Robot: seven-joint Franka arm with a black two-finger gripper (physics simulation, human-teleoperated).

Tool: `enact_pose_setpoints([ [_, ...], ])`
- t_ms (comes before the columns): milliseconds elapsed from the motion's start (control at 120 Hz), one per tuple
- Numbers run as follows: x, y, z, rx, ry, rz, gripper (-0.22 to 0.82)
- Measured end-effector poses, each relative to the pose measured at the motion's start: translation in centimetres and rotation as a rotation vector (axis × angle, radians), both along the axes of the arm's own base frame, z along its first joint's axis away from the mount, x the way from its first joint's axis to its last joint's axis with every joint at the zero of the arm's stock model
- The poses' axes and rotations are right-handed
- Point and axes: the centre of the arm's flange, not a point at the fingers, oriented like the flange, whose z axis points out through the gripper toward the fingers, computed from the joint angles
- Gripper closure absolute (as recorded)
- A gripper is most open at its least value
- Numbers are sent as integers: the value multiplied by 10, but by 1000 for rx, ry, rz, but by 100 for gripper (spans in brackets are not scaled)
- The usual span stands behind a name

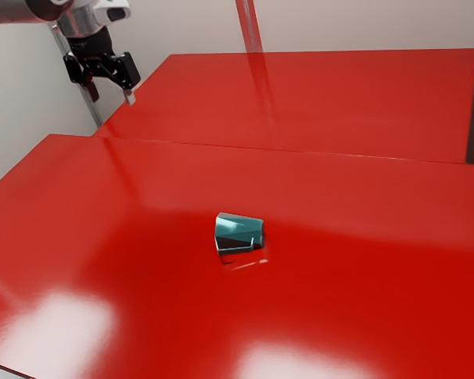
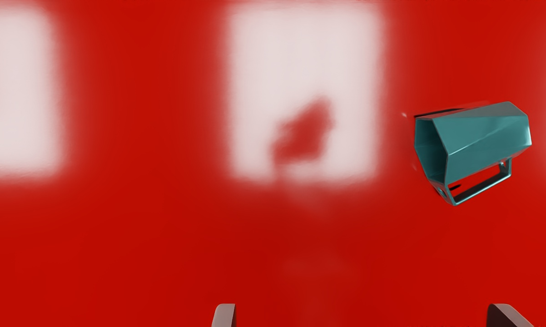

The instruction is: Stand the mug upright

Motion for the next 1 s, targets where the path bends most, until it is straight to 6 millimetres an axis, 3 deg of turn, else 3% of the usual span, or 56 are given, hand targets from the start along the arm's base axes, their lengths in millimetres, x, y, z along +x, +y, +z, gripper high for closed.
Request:
enact_pose_setpoints([
  [142,0,-4,-6,-41,12,-2,0],
  [208,1,-5,-19,-101,35,7,0],
  [275,1,10,-51,-194,72,46,0],
  [375,-4,31,-136,-412,132,127,0],
  [458,-9,32,-190,-612,124,186,0],
  [558,-16,25,-242,-813,92,246,0],
  [658,-30,18,-283,-938,67,290,0],
  [775,-40,16,-318,-1011,26,317,0],
  [1000,-35,15,-366,-1048,-39,322,0],
])
